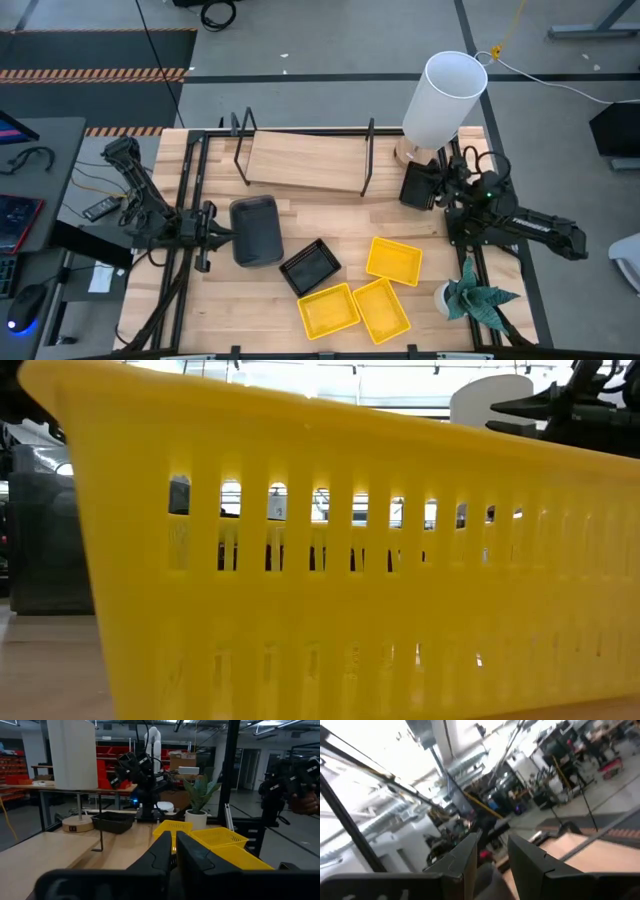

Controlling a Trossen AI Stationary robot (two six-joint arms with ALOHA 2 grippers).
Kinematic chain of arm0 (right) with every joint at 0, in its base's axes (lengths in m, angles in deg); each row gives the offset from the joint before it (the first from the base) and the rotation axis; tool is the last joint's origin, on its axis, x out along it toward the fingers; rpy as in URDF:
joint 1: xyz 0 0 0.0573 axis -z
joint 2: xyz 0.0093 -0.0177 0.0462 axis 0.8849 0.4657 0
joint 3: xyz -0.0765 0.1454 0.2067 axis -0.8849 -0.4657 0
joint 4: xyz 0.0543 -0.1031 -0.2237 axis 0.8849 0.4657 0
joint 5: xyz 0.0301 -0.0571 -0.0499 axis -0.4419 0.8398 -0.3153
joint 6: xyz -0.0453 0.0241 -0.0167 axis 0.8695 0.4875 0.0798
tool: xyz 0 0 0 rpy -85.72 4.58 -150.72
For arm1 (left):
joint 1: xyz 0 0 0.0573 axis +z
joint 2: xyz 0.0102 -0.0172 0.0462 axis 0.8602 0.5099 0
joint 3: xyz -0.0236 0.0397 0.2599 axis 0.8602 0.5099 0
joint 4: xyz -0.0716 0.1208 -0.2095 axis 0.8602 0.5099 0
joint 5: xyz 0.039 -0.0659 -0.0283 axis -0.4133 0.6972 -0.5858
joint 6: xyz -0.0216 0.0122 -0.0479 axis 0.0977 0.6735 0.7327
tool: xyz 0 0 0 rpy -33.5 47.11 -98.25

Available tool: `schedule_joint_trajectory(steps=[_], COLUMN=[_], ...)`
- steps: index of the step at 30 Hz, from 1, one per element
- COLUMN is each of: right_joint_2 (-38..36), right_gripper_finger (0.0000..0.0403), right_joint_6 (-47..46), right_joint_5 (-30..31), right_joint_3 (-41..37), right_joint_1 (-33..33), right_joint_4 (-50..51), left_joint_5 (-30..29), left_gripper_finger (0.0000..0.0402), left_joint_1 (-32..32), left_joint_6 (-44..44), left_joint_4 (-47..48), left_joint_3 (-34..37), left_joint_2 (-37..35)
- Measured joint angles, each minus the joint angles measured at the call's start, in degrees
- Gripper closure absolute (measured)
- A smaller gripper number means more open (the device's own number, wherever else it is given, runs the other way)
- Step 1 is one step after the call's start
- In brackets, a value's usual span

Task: Stack baskets on shelf by color
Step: Stack the top black basket on top of the bottom black stacked baskets

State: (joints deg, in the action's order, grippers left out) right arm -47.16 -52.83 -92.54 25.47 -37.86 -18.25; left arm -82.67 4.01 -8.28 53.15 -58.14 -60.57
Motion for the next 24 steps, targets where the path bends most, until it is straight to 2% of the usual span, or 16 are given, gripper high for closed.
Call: schedule_joint_trajectory(steps=[4,7,13,20,24], right_joint_2=[2.9,6.2,13.9,22.6,27.2], right_gripper_finger=[0.0289,0.0292,0.0294,0.0294,0.0294], right_joint_6=[4.1,5.7,8.4,8.7,9.1], right_joint_5=[-4.8,-3.6,3.1,13.4,16.9], right_joint_3=[4.1,8.4,17.9,26.0,30.7], right_joint_1=[0.0,0.0,-2.6,-7.8,-9.0], right_joint_4=[7.8,19.8,38.8,50.9,56.8], left_joint_5=[0.0,0.0,0.0,0.0,0.0], left_gripper_finger=[0.0378,0.0381,0.0373,0.0366,0.0370], left_joint_1=[0.0,0.0,0.0,0.0,0.0], left_joint_6=[0.1,0.1,0.1,0.2,0.2], left_joint_4=[0.0,0.1,0.0,0.1,0.1], left_joint_3=[0.0,0.0,0.0,0.0,0.0], left_joint_2=[0.0,0.0,0.0,0.0,0.0])
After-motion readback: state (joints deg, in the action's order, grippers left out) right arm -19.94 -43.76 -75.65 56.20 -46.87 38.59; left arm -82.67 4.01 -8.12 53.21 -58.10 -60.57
